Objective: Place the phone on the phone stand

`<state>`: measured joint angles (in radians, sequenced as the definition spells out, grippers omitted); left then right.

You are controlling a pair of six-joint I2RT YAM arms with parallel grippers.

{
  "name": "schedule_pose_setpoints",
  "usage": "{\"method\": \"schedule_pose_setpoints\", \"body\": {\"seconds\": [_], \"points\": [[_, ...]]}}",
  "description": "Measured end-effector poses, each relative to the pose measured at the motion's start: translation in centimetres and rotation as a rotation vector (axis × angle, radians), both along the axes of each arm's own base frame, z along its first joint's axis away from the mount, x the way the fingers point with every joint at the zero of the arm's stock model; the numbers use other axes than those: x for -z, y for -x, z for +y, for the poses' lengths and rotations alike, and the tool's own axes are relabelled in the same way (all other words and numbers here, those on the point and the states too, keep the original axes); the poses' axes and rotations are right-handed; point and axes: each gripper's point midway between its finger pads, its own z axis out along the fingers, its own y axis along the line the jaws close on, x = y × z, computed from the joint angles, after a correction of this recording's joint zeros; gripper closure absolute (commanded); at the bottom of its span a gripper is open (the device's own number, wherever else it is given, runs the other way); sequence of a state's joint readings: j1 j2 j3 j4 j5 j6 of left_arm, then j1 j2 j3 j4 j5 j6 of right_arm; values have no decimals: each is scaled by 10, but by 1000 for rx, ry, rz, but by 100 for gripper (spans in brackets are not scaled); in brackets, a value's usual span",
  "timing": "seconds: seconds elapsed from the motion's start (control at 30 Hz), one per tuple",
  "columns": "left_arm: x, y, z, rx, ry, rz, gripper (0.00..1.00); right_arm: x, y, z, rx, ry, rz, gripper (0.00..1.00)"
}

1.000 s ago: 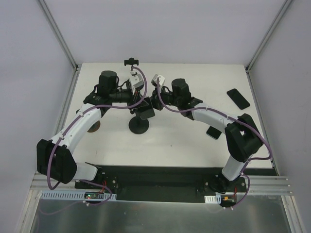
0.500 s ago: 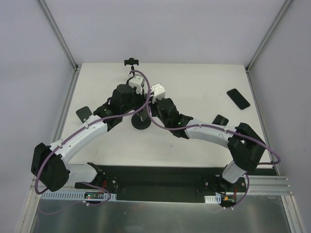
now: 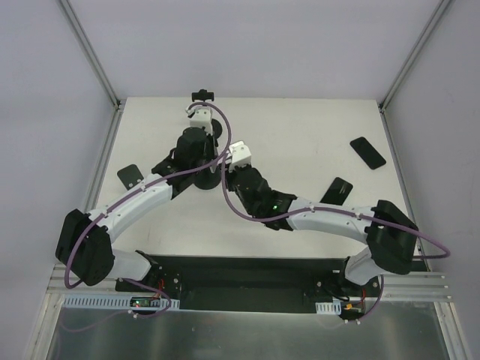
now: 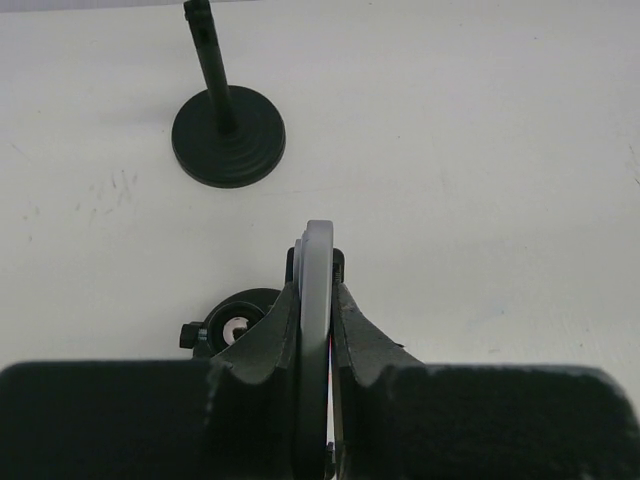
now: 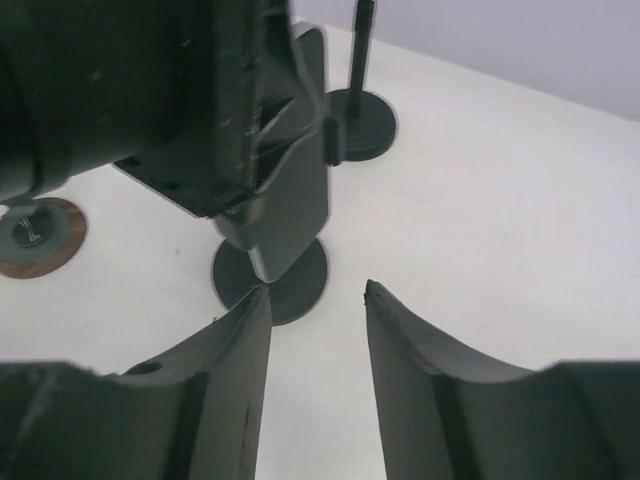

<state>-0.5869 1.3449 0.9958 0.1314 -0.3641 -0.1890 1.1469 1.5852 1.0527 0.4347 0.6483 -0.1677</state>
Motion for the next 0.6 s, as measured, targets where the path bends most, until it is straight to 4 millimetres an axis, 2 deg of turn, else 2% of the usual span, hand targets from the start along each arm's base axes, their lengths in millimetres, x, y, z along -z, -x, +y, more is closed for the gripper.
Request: {"method": "schedule_pose_setpoints", "body": {"seconds": [0.07, 0.2, 0.27, 0.37, 0.47, 0.53, 0.6], "points": [[0, 0, 1, 0, -3, -7, 100, -12, -1, -17, 28, -5, -30, 42], [0, 8, 2, 34, -12, -19, 100, -44, -2, -53, 65, -48, -102, 40], [-1, 13, 4, 75, -20, -21, 100, -58, -8, -73, 63, -81, -131, 40], [-1, 17, 15, 142, -21, -11, 100, -70, -31, -99, 38, -119, -153, 40], [-4, 17, 35, 194, -15, 1, 100, -64, -56, -120, 14, -108, -148, 40], [-3, 16, 51, 217, -33, 12, 100, -55, -60, -124, -24, -94, -130, 40], [-3, 14, 68, 236, -49, 13, 100, -48, -58, -119, -92, -88, -110, 40]]}}
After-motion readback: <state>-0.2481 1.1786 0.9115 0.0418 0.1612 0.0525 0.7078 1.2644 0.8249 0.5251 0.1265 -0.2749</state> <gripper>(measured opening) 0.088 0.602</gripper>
